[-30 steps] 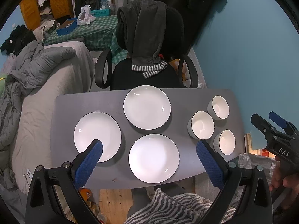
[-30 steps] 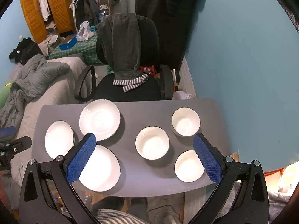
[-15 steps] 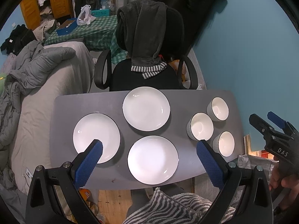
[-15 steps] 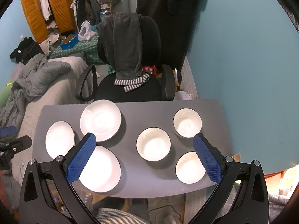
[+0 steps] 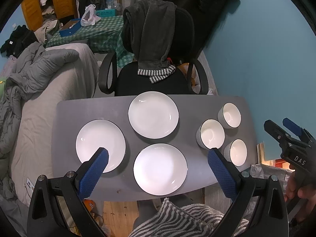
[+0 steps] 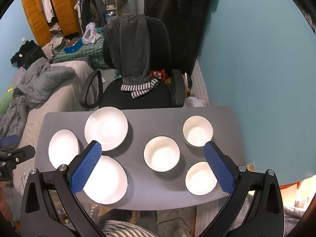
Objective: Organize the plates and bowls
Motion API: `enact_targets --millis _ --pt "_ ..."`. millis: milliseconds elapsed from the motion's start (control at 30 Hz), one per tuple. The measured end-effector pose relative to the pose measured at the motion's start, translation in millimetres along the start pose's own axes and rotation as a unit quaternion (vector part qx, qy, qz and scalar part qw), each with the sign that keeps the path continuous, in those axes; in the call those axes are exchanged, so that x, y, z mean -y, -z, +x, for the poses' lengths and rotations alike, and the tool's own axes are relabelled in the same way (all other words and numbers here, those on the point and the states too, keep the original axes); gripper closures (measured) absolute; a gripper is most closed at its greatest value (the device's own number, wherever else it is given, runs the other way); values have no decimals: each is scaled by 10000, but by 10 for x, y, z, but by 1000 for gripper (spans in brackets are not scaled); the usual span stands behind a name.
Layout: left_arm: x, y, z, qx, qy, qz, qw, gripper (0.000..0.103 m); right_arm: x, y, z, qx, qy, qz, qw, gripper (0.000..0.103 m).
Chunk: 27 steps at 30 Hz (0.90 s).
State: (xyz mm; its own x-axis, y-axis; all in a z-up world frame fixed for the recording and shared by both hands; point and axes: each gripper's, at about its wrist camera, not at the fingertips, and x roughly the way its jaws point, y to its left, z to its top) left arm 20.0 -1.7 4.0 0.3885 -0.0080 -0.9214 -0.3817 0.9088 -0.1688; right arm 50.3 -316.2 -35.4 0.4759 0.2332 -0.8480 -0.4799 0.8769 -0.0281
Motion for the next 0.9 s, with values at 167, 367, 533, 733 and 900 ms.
enact_targets --millis 167,367,533,733,900 --pt "-6 2 4 -12 20 -17 10000 1 1 3 -11 6 -10 -1 10000 1" --pt "-12 6 1 -15 22 -21 10000 1 8 15 -12 -1 -12 12 10000 1" --pt "-14 6 1 -12 16 -22 10000 1 5 17 -13 -24 -26 23 10000 1" --pt "-11 21 8 -28 29 -40 10000 1 5 25 -13 -7 -18 19 10000 1" --pt "-19 31 7 -16 27 -43 10000 1 -11 37 -20 -26 -21 4 10000 1"
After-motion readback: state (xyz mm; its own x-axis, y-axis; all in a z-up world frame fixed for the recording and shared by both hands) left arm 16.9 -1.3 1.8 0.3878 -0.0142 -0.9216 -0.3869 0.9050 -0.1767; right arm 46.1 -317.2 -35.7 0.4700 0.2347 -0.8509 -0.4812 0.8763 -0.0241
